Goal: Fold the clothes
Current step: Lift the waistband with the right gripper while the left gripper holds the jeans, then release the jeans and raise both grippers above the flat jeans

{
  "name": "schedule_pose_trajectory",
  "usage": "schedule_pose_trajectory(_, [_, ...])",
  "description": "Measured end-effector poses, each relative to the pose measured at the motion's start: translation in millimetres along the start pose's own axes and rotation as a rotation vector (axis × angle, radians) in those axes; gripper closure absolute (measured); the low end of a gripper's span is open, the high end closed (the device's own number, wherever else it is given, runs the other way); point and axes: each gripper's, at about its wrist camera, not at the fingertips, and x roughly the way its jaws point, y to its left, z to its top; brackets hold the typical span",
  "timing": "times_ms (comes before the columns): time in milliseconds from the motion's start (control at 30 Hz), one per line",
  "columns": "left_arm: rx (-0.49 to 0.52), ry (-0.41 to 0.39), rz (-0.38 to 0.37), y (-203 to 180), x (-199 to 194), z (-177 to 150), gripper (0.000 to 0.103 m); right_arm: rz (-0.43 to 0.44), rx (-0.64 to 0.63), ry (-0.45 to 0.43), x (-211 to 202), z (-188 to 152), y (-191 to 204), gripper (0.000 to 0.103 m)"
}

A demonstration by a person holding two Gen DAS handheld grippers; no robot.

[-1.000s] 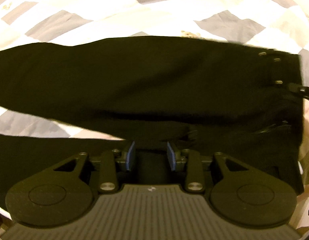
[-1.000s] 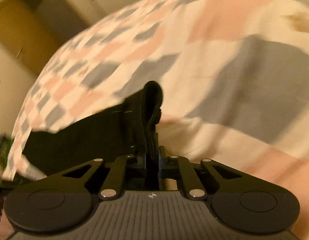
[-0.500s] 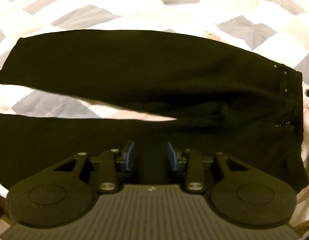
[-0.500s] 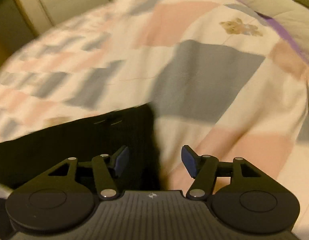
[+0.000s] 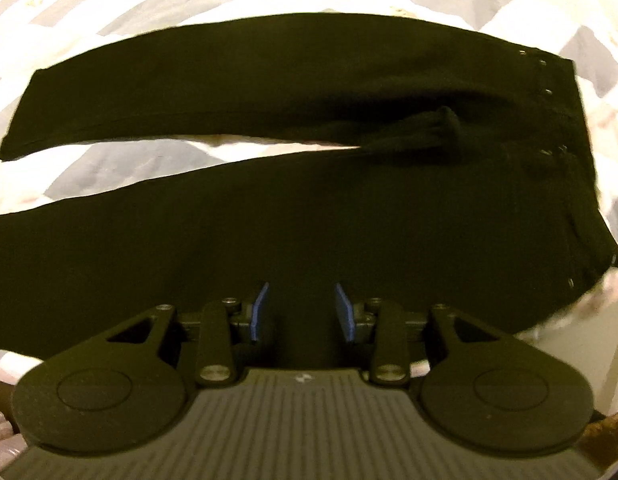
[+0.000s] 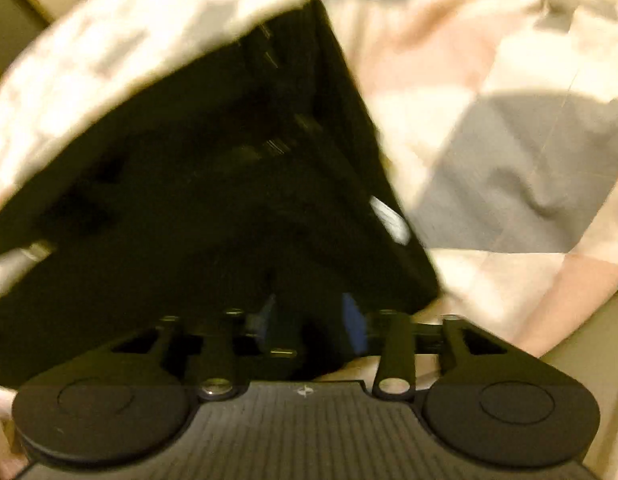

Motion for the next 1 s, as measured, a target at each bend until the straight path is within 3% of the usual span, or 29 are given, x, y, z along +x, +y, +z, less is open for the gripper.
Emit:
schedule_pose_trajectory(100, [0.042, -0.039, 0.005, 6.9, -27.5, -10.7, 0.068, 0.066, 0.029, -0.09, -37.6, -15.5, 35.9, 0.034])
schedule_pose_trajectory(233, [0.07, -0.097, 0.022, 15.2, -61.0, -22.9, 0.061, 0.139, 0.04, -0.128, -67.1, -35.5, 72.9, 0.029])
schedule_pose_trajectory(467, [0.05, -0.173, 0.071, 29.3, -112.1, -44.2, 0.056, 0.154, -0.003, -0.177, -104.3, -50.7, 115.1, 0.016])
schedule_pose_trajectory(767, [-0.004, -0.216, 0.112, 31.2, -135.4, -69.9, 0.052, 0.152, -0.074, -0.163, -122.3, -70.4, 132.6, 0.011])
schedule_pose_trajectory(1000, [-0.027, -0.23, 0.125, 9.6, -146.8, -102.2, 0.049, 0.151, -0.107, -0.179, -151.2, -90.3, 108.8, 0.007])
